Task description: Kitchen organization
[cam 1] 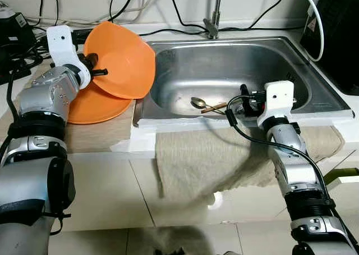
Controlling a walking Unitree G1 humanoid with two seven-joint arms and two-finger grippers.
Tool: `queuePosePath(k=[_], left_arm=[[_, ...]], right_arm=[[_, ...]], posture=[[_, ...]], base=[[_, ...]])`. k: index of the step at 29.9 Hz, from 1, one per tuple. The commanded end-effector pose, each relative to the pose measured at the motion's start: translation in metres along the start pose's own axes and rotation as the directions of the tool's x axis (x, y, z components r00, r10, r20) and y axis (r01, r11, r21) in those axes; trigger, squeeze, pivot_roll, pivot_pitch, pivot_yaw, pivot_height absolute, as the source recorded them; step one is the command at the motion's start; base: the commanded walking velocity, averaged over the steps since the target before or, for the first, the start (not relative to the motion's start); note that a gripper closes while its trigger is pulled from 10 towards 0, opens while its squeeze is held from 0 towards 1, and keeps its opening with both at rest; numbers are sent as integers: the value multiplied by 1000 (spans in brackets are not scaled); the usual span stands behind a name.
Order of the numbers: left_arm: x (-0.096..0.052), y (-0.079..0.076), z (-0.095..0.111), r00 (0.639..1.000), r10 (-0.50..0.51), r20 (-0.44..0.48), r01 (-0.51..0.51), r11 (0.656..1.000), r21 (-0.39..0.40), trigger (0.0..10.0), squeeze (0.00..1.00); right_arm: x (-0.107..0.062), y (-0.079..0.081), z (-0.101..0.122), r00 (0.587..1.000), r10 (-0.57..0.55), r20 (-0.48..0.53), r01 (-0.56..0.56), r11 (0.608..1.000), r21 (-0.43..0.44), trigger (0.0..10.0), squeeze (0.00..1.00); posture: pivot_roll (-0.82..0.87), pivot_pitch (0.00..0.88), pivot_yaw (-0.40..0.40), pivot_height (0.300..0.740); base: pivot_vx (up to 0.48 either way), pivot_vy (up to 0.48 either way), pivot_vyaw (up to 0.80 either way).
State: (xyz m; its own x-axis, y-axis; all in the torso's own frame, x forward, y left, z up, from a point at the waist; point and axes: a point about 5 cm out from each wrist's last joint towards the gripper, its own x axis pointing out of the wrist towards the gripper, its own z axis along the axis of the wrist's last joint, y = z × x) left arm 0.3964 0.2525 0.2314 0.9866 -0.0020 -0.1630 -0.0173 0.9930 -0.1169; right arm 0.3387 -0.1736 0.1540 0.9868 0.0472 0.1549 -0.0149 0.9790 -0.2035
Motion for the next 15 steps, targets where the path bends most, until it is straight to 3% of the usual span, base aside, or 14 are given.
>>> queuePosePath(k=[1,15], left_arm=[[-1,4,-13,998,22,-62,-21,1000,23,0,0],[-1,4,-13,998,23,-63,-22,999,23,0,0]], right_arm=[[-1,-3,3,1000,2,12,-2,1000,0,10000,0],[0,-2,3,1000,2,11,-2,1000,0,10000,0]], posture=[[-76,0,34,740],[-73,0,33,740]], base=[[0,0,0],[0,0,0]])
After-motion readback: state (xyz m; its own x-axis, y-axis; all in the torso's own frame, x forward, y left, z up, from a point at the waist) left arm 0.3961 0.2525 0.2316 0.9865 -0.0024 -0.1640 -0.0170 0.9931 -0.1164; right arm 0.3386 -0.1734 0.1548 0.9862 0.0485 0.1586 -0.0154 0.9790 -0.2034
